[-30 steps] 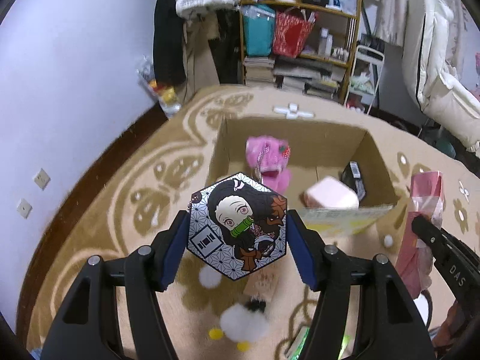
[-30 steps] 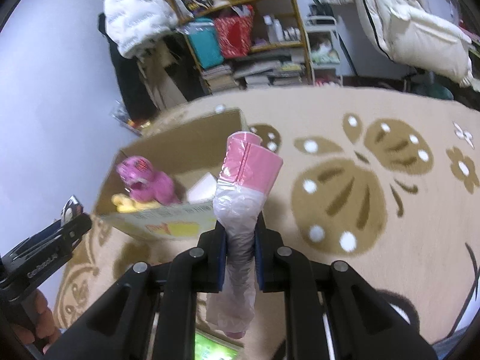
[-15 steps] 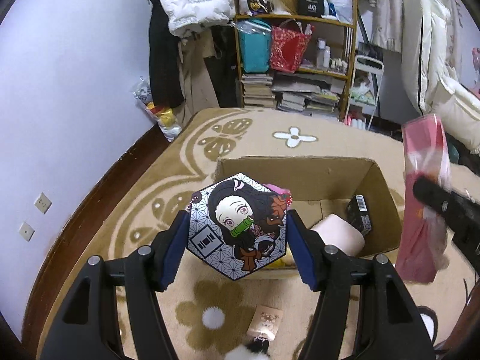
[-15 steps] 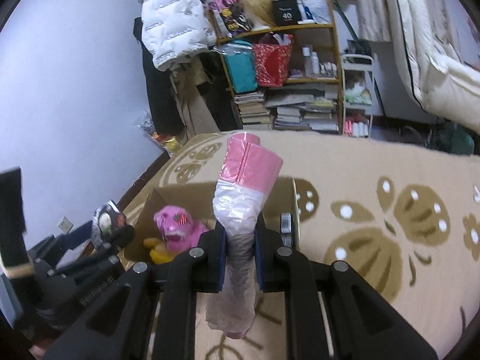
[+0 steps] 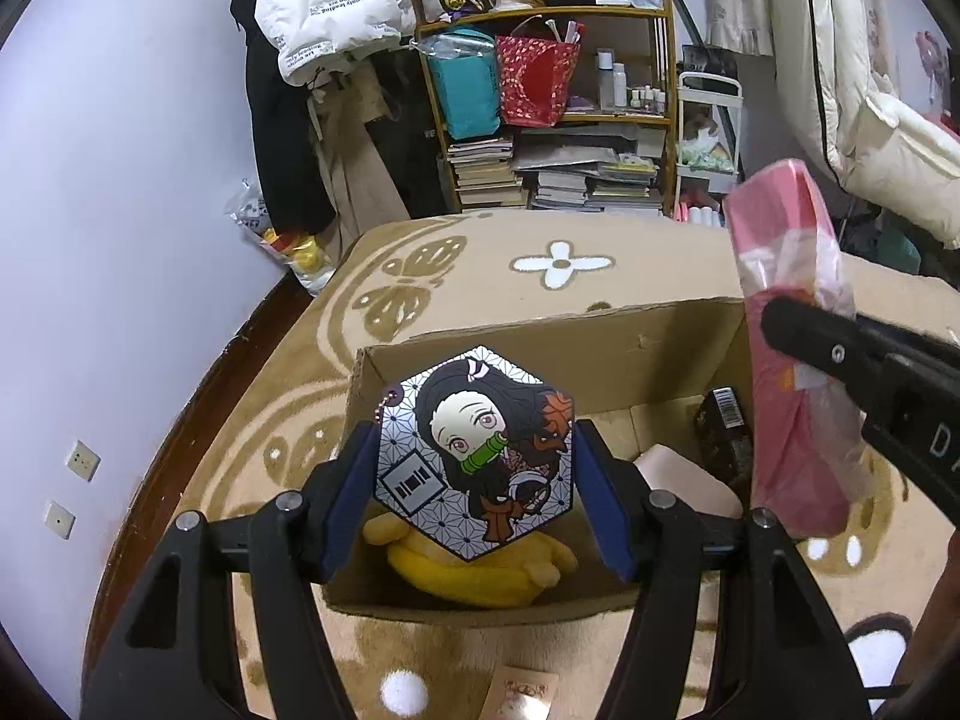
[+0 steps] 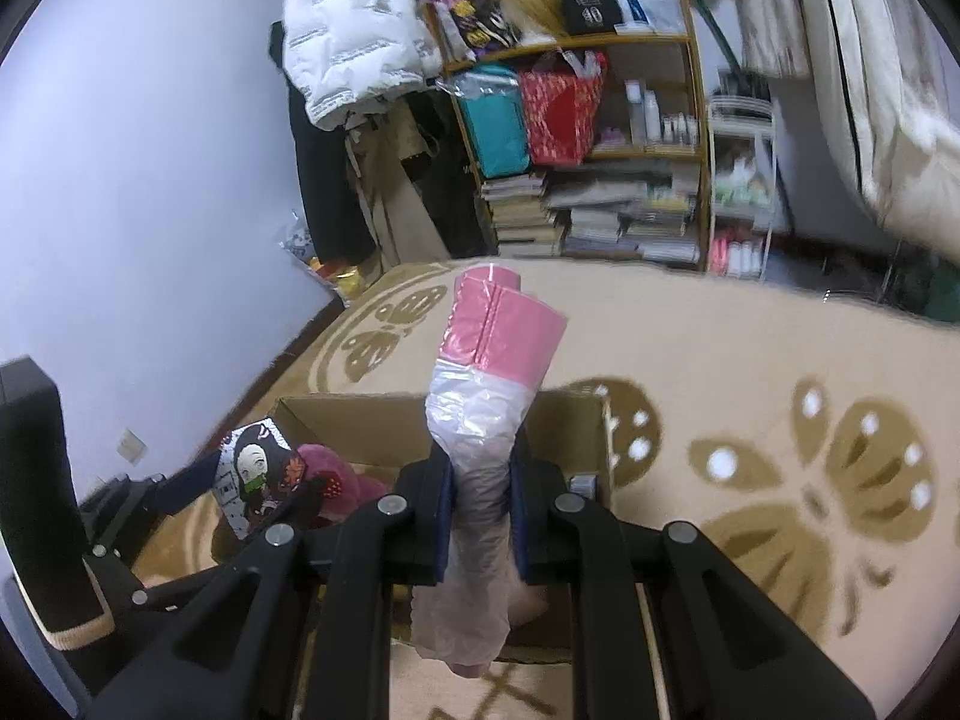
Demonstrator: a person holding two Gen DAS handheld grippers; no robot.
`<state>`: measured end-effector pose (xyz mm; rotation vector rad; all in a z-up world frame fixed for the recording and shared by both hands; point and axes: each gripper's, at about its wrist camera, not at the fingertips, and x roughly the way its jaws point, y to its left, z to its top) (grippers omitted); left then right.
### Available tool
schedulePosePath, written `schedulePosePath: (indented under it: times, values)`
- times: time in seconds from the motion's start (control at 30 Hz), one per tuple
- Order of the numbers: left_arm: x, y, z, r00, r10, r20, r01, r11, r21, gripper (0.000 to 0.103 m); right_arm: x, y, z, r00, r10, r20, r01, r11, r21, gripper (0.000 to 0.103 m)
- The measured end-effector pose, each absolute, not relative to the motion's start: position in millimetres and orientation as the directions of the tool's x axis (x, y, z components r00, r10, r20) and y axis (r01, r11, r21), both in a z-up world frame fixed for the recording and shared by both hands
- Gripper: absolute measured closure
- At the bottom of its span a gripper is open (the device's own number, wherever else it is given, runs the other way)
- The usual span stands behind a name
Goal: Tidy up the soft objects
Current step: 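Lift the keychain with the left tool while the right tool carries the roll over the box, then open both tools to drop the keychain and pink roll into the box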
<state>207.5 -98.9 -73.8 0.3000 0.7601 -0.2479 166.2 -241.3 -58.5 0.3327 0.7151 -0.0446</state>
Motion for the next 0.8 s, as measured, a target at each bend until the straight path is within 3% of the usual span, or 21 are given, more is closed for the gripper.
schedulePosePath:
  times: [0.2, 0.4, 0.5, 0.53, 0.6, 0.67, 0.8]
  values:
    - [208, -97, -90, 0.692, -0.09, -0.717, 0.313, 0.931, 0.185, 0.04, 171, -255, -94, 0.732, 0.219, -0.645, 0.169, 0.859, 0.484, 0.085]
    - [211, -103, -95, 0.706, -0.038, -0.707, 0.287, 0.928, 0.237, 0.04, 170, -260, -106, 0.721, 0.211, -0.66, 0.219, 0.834, 0.506, 0.075]
    - [210, -103, -91, 0.715, -0.024, -0.698, 0.277, 0.928, 0.251, 0.035, 167, -264, -109, 0.719, 0.207, -0.663, 0.239, 0.823, 0.515, 0.066]
    - [210, -101, -89, 0.719, -0.025, -0.695, 0.275, 0.928, 0.25, 0.027, 166, -266, -108, 0.72, 0.209, -0.661, 0.239, 0.821, 0.519, 0.062]
    - [208, -97, -85, 0.733, -0.028, -0.679, 0.263, 0.933, 0.245, 0.02, 165, -266, -106, 0.719, 0.205, -0.664, 0.237, 0.825, 0.512, 0.049]
    - [207, -92, -83, 0.733, -0.025, -0.68, 0.253, 0.937, 0.239, 0.018, 163, -263, -103, 0.715, 0.194, -0.672, 0.234, 0.839, 0.491, 0.029]
    - [209, -79, -79, 0.724, -0.032, -0.689, 0.238, 0.949, 0.205, 0.013, 157, -260, -92, 0.73, 0.188, -0.657, 0.209, 0.854, 0.476, 0.022]
